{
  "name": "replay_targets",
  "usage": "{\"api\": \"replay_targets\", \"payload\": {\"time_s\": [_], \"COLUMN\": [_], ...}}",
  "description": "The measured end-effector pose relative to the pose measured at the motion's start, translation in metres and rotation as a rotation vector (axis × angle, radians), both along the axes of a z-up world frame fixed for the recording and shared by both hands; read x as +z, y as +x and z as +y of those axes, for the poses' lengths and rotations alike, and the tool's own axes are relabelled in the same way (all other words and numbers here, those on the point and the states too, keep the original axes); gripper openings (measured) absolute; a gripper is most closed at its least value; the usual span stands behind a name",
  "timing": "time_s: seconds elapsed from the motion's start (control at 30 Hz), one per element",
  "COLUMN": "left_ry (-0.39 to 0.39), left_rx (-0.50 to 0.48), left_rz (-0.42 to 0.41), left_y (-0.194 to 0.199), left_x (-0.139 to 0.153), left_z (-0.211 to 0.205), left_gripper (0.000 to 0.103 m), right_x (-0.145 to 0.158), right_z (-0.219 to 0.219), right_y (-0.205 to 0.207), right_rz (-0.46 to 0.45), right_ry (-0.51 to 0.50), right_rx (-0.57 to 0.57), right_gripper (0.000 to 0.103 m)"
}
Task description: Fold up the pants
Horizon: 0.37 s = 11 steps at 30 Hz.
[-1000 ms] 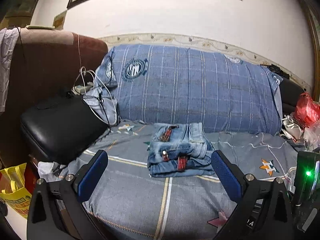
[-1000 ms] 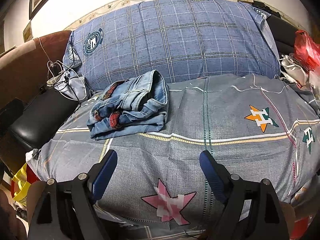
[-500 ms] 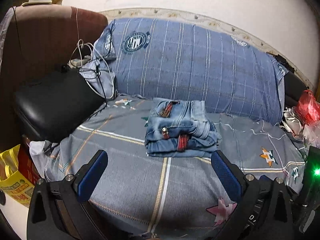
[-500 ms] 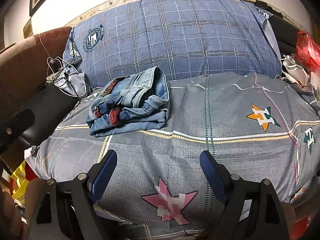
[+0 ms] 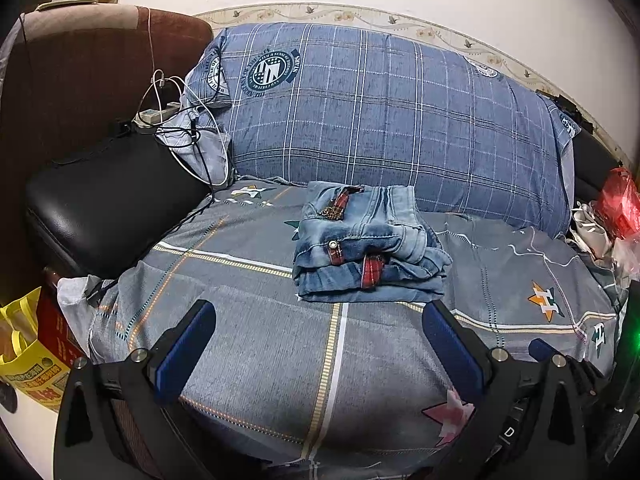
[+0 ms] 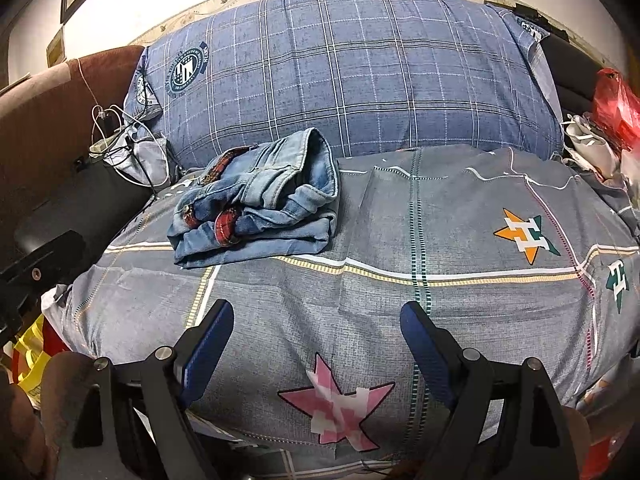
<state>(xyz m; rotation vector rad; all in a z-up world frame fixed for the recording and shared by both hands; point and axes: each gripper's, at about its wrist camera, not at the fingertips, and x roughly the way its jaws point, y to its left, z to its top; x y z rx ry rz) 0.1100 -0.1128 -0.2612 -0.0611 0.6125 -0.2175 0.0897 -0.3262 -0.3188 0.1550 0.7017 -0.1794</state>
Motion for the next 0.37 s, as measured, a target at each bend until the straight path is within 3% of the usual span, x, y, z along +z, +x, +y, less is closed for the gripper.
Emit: {"api": "replay_targets", "payload": {"time_s": [0.37], "left_ry": [-0.002], "left_rx": [-0.013], "left_rz": [0.052], "left_y": [0.0085], "left_x": [-0.0099], "left_z": [0.0017], "left_gripper": [0.103], "right_x": [-0.0012], "right_z": [0.0065], "right_y": [0.0024], "right_rz": [-0.003], "right_ry": [-0.033], "right_rx": [0.024], "right_gripper": [0.091]}}
